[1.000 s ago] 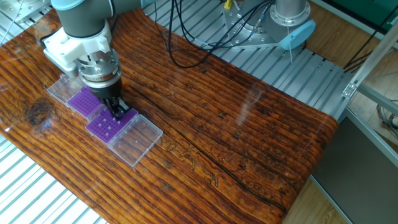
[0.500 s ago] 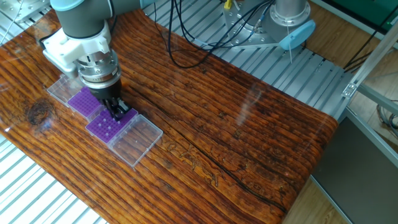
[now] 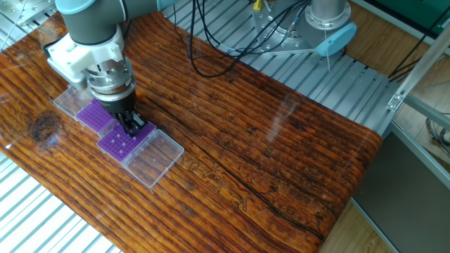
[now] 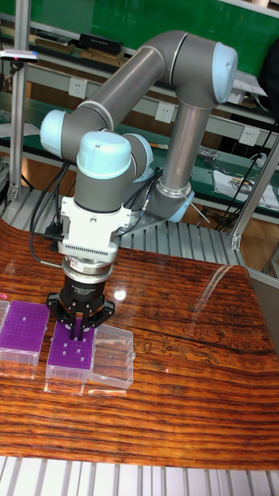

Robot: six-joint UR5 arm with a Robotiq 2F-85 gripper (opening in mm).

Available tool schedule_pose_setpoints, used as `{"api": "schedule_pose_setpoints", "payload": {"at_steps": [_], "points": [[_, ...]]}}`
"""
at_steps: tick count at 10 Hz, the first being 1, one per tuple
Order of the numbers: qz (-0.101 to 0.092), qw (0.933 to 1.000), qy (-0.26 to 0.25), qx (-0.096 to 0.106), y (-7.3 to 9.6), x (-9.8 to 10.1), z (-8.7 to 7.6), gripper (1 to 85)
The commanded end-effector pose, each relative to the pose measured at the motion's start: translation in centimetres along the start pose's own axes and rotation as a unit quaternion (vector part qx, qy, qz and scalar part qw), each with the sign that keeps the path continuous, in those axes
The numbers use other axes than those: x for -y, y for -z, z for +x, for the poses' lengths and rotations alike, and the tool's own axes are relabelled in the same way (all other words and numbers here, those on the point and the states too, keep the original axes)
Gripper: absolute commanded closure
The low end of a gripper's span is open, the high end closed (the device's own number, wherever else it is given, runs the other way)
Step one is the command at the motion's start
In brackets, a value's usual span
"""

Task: Transfer all small pipette tips from one holder to another

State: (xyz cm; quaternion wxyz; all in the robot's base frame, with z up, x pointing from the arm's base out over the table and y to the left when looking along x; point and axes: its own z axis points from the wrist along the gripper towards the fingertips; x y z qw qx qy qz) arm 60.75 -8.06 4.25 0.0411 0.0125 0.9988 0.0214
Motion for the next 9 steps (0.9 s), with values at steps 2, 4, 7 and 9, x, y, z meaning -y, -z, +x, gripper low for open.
{"api": "schedule_pose_setpoints", "payload": {"at_steps": [2,4,7,9], "points": [[-0.013,0.9999,-0.008,0.005,-0.03,-0.18,-0.24,69.7],[-0.010,0.9999,-0.011,0.002,0.29,0.18,-0.03,71.7],[-0.007,0.9997,-0.022,0.004,0.48,0.07,-0.16,78.3],[-0.006,0.9988,-0.042,0.022,-0.10,-0.66,-0.98,84.7]]}}
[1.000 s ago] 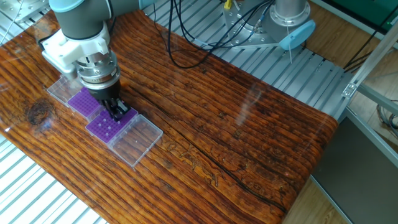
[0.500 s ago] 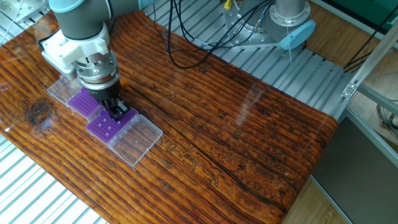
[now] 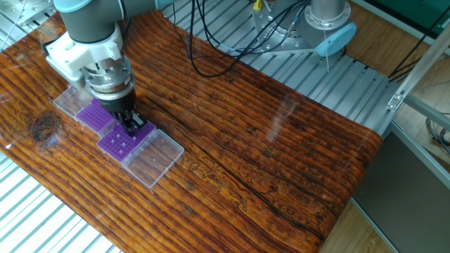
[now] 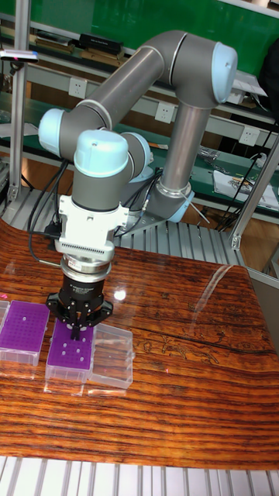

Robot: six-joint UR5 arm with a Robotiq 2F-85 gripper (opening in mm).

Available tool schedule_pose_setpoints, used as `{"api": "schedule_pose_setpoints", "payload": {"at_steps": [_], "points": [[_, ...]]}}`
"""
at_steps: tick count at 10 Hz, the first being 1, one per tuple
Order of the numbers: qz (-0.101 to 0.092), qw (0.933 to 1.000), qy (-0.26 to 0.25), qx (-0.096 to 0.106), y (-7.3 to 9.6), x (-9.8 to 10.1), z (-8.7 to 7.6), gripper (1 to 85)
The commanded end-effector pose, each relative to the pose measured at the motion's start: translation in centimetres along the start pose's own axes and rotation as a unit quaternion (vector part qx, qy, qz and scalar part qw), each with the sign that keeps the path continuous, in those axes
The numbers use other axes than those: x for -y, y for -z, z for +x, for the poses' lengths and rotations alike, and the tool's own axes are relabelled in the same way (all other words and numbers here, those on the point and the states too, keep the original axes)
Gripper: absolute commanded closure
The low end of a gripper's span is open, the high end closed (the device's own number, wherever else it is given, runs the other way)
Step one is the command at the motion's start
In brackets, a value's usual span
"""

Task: Transfer all small pipette tips from one holder to another

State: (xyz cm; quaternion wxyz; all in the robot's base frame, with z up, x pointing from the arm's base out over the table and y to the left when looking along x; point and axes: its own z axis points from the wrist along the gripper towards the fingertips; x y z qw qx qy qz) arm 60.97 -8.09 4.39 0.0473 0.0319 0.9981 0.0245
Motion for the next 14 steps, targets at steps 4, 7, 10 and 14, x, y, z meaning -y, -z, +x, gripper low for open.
{"api": "schedule_pose_setpoints", "payload": {"at_steps": [4,7,10,14], "points": [[0.007,0.9998,-0.017,0.006,1.1,0.7,-0.3,84.7],[0.019,0.9994,-0.029,0.005,1.5,0.8,-0.5,84.7],[0.022,0.9991,-0.038,0.001,2.5,0.2,-0.7,84.7],[0.023,0.9988,-0.042,-0.001,3.4,0.0,-0.8,84.7]]}}
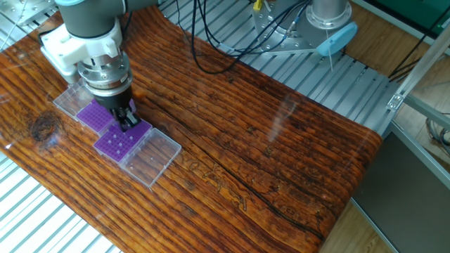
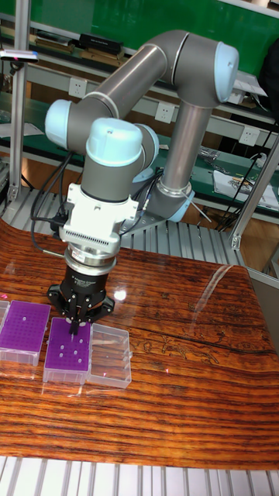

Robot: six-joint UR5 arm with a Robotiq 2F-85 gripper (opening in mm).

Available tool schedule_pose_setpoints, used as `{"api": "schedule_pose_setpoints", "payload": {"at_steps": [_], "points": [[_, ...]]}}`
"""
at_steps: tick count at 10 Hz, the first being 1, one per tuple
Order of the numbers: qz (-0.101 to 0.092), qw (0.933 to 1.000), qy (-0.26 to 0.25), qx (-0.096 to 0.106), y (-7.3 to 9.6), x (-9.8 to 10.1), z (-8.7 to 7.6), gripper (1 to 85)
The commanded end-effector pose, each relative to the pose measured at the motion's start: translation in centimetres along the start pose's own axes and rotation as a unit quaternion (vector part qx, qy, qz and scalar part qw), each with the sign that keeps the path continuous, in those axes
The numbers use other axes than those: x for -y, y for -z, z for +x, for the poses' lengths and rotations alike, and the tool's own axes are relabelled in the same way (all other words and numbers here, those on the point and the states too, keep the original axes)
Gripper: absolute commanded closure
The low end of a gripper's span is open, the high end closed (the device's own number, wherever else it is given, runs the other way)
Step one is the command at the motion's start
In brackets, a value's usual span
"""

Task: Transfer all small pipette tips from one holder to another

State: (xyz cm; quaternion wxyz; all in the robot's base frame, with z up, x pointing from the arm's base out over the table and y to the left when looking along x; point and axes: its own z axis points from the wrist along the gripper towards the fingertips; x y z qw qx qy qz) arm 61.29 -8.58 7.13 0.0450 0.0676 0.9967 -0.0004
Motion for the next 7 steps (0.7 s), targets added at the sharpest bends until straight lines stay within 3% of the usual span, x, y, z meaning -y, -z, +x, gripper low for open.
{"api": "schedule_pose_setpoints", "payload": {"at_steps": [1,7], "points": [[-0.003,1.0000,-0.008,0.000,0.9,-0.3,-0.2,84.7],[0.004,0.9999,0.003,-0.010,2.1,0.8,-0.6,84.7]]}}
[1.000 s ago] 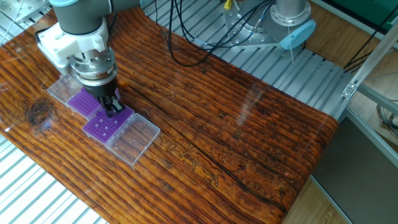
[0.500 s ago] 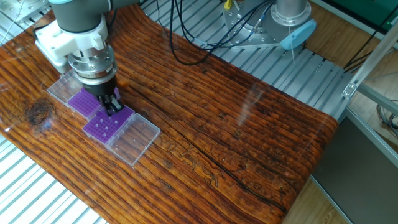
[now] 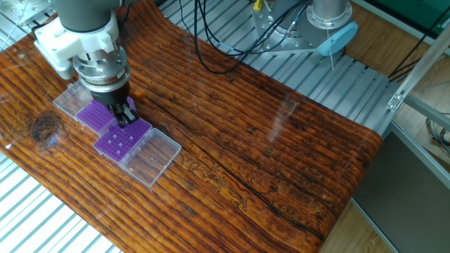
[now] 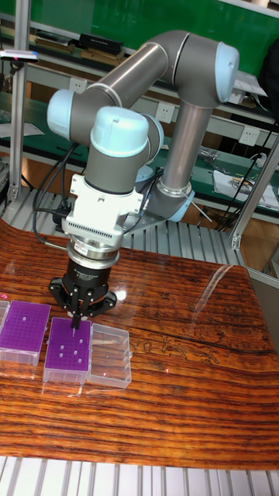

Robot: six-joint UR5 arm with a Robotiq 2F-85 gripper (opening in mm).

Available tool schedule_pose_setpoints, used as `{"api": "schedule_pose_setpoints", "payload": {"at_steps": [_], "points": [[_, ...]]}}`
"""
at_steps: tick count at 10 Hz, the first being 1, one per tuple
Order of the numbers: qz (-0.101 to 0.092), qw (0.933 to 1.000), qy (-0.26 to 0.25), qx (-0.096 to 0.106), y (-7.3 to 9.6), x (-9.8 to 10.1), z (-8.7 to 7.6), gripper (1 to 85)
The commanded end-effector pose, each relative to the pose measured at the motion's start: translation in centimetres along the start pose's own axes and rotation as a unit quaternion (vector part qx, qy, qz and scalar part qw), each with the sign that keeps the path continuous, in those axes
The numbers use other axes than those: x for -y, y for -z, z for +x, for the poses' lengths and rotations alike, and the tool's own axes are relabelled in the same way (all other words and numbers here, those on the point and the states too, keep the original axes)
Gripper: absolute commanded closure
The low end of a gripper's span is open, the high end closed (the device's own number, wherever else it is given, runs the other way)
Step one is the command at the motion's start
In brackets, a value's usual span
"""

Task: Transfer all small pipette tips from one holder to another

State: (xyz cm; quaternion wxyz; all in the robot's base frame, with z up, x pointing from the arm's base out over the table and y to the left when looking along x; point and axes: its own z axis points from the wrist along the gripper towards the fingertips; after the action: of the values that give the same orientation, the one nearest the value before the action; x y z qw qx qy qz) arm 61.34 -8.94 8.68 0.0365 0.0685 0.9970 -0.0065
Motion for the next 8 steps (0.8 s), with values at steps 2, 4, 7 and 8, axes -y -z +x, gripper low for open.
{"api": "schedule_pose_setpoints", "payload": {"at_steps": [2,4,7,8], "points": [[0.001,0.9999,0.014,-0.003,0.8,1.5,-0.7,84.7],[0.000,0.9997,0.026,-0.002,0.6,2.6,-0.8,84.7],[0.002,0.9988,0.049,-0.001,0.6,4.9,-1.2,84.7],[0.002,0.9985,0.055,-0.001,0.6,5.6,-1.3,84.7]]}}
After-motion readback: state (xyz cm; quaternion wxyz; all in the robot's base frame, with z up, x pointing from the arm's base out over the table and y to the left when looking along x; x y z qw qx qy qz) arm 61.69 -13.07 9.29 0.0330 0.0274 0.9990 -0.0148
